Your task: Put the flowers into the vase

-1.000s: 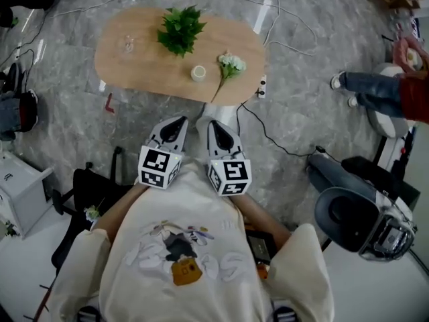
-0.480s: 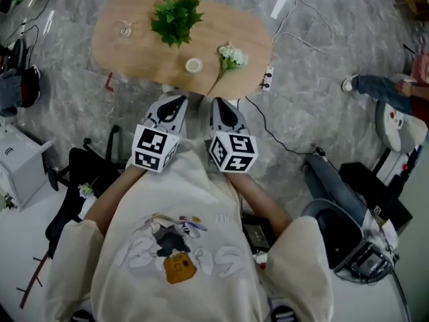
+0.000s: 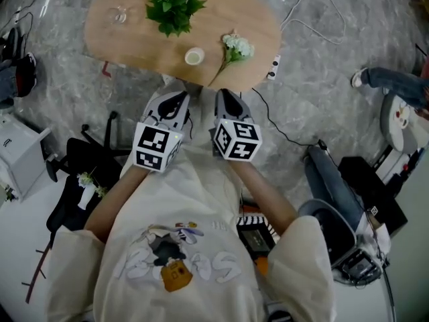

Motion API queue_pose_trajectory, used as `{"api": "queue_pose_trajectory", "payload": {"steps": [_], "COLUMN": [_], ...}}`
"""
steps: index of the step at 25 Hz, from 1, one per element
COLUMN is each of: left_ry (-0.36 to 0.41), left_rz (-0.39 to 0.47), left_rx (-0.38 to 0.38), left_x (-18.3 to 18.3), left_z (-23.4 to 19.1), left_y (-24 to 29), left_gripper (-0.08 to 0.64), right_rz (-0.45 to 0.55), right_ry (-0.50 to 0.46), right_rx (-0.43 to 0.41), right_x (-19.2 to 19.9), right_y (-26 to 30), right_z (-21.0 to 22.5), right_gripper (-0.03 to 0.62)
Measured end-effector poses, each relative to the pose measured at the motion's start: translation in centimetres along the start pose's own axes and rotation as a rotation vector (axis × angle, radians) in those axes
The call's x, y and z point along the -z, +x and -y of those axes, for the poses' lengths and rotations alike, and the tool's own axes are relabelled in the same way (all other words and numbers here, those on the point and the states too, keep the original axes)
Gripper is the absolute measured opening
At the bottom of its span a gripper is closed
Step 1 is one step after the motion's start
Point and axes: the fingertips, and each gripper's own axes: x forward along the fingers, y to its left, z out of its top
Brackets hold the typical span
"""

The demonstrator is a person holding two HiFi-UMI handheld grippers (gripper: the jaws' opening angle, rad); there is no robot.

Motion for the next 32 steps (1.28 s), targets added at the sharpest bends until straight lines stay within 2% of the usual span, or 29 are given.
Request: {"api": "queue_pose_trajectory", "payload": {"steps": [5, 15, 19, 23, 28, 32], "left_ry": [-0.053, -0.034, 0.002, 0.024, -0.028, -0.040], "left_rz": [0.000, 0.032, 0.010, -0.009, -0.040, -0.035], "left_rx": [0.011, 0.085, 0.139, 0.147, 0.176, 0.168], "left_x": [0.5, 1.7, 2.3, 3.1, 4.3, 4.7], "left_z": [-0.4, -0.5, 0.0, -0.6, -1.3, -1.8], "left_y": [1.8, 4.8, 5.3, 6.0, 7.2, 8.5], "left_gripper": [0.009, 0.012, 0.012, 0.012, 0.012, 0.012], "right_rz": [-0.061, -0.156, -0.178, -0.151, -0.148, -0.167], "right_ry": [0.045, 0.083, 0.186, 0.302, 0.341, 0.357], "right_rx": [0.002, 0.033, 0.043, 0.065, 0.095, 0.096], "right_x": [1.0, 4.0, 5.4, 5.3, 5.3, 6.0], "right_y": [2.8, 7.2, 8.6, 10.4, 12.9, 14.5], "right_z": [2.1, 5.8, 7.0, 8.7, 10.3, 11.1], "right_gripper": [0.053, 0.111, 0.128, 0.145, 0.172, 0.203]}}
